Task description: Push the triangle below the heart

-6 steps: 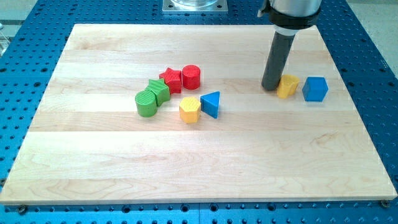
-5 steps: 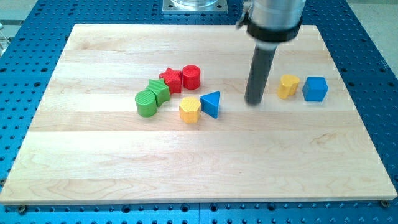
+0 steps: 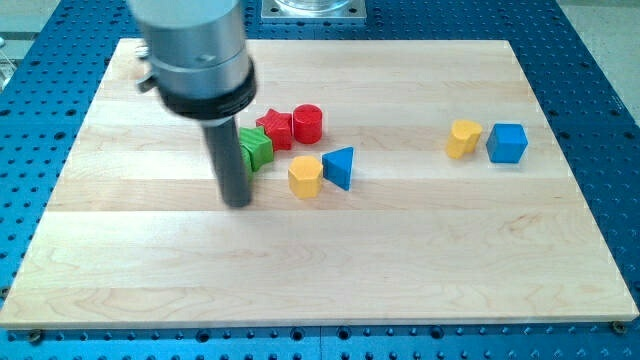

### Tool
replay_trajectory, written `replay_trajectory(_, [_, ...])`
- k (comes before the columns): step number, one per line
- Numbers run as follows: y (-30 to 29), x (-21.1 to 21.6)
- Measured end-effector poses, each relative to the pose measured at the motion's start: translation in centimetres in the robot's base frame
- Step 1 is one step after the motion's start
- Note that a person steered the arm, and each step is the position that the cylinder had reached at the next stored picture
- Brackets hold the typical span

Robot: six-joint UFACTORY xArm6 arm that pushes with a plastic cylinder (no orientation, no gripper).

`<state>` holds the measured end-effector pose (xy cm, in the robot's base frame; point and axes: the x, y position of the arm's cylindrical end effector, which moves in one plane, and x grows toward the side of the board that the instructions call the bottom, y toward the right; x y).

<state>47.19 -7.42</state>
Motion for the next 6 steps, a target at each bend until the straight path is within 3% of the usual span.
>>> replay_trajectory(1, [7.4,-5.0])
replay_trajectory(2, [13.8,-6.1])
replay_trajectory(4, [7.2,-1.7])
replay_trajectory(6, [10.2,0.2])
